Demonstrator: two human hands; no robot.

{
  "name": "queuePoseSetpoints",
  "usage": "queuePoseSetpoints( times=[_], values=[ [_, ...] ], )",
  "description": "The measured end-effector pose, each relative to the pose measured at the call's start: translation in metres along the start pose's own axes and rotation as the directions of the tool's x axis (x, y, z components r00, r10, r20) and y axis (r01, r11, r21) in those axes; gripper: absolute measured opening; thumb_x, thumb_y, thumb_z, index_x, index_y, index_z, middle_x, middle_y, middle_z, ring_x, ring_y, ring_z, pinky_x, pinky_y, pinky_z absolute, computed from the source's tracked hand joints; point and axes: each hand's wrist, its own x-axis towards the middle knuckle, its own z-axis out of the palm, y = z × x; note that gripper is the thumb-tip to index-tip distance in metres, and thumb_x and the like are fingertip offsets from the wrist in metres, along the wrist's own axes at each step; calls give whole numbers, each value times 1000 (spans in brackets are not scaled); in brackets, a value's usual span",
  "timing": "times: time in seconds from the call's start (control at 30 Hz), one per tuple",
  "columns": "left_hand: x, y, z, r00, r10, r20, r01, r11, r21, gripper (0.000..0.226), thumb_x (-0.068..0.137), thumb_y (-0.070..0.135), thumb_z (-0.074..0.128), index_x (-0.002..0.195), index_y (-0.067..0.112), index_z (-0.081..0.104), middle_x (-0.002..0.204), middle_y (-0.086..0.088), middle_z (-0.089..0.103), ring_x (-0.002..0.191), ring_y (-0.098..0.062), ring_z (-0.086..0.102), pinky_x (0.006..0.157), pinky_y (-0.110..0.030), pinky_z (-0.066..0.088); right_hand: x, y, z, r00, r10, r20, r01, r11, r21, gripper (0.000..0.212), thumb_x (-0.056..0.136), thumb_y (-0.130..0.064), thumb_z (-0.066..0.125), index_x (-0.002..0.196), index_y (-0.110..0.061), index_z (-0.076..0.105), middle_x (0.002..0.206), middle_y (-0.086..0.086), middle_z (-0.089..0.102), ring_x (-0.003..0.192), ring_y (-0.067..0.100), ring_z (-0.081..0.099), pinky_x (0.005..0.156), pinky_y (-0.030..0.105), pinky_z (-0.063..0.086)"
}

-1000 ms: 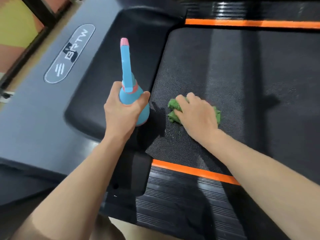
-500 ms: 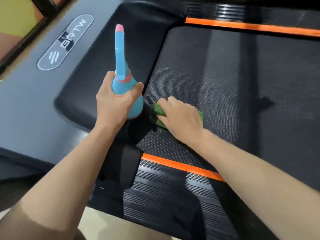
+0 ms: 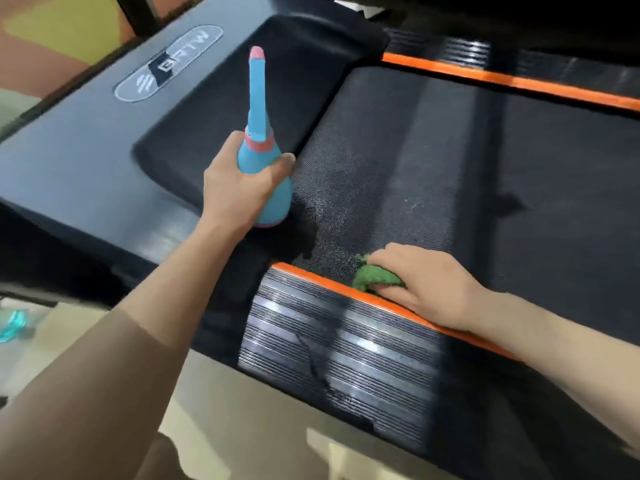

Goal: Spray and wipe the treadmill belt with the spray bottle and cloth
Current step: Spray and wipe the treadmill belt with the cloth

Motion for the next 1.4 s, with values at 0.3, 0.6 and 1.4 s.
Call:
queuePoseSetpoints(
  times=[0.3, 0.6, 1.4],
  values=[
    [-8, -1, -3, 998, -28, -64, 25, 999, -43, 36, 76, 56, 78, 95, 27, 66, 89, 13, 68, 84, -6, 62, 85, -27, 53, 78, -51, 17, 987, 35, -158, -28, 999, 43, 24, 96, -45, 50, 115, -31, 54, 104, -8, 54, 102, 20, 58, 79, 41, 50],
    [-11, 1, 0, 998, -20, -55, 21, 1000, 15, 30, 83, 47, 81, 98, 27, 64, 88, 14, 67, 82, -5, 62, 70, -8, 45, -22, 7, -10, 999, -41, -19, 42, 999, 36, 29, 95, -56, 39, 111, -36, 54, 99, -16, 55, 93, 3, 57, 81, 35, 52],
    [-28, 15, 9, 997, 66, 50, -73, 988, 135, 34, 65, 64, 68, 79, 36, 55, 86, 6, 64, 74, -1, 53, 67, -8, 44, 46, -29, 13, 969, 48, -242, -35, 998, 60, 24, 92, -45, 55, 114, -34, 56, 107, -10, 58, 104, 20, 56, 79, 38, 47]
  ],
)
